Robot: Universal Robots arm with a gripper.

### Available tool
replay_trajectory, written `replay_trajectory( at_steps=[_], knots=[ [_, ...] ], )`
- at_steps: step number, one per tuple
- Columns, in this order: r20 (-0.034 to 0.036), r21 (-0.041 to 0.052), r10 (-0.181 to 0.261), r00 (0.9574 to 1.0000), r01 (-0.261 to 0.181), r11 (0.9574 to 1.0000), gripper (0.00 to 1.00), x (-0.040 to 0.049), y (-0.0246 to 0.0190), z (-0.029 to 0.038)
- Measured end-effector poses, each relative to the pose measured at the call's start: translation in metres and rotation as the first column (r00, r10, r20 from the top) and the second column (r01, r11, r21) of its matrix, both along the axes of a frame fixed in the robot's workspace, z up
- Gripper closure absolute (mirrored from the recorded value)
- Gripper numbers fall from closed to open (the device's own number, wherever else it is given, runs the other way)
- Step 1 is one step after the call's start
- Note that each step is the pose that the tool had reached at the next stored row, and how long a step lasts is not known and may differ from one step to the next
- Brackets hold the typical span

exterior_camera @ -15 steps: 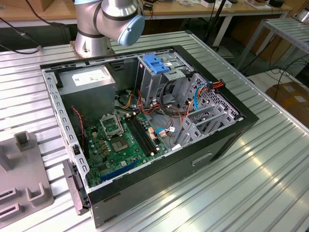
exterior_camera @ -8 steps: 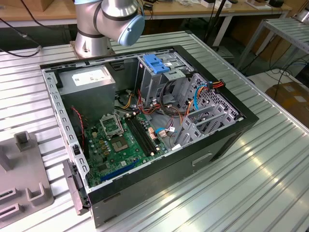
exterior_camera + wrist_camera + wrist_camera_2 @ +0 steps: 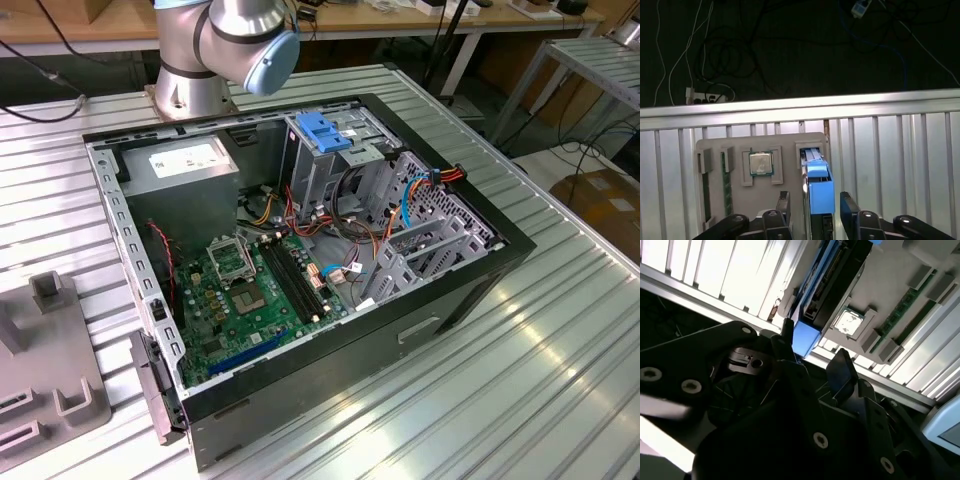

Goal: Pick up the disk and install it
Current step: 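Pick up the disk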

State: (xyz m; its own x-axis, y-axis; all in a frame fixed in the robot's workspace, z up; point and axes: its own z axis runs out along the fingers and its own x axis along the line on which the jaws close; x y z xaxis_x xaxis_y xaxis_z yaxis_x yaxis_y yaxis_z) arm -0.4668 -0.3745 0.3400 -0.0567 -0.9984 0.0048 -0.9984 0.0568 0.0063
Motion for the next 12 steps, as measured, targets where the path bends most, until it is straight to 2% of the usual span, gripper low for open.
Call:
replay_trajectory(
  at_steps=[1, 8, 12],
  knots=[
    [0.0001, 0.001, 0.005, 1.0, -0.005, 1.0, 0.44, -0.0007, 0.0, -0.0013],
    [0.0, 0.0016, 0.018, 0.9998, -0.018, 0.9998, 0.44, 0.0005, 0.0018, -0.0178],
    [0.0, 0.0015, 0.018, 0.9998, -0.018, 0.9998, 0.44, -0.005, 0.002, -0.0263]
  ],
)
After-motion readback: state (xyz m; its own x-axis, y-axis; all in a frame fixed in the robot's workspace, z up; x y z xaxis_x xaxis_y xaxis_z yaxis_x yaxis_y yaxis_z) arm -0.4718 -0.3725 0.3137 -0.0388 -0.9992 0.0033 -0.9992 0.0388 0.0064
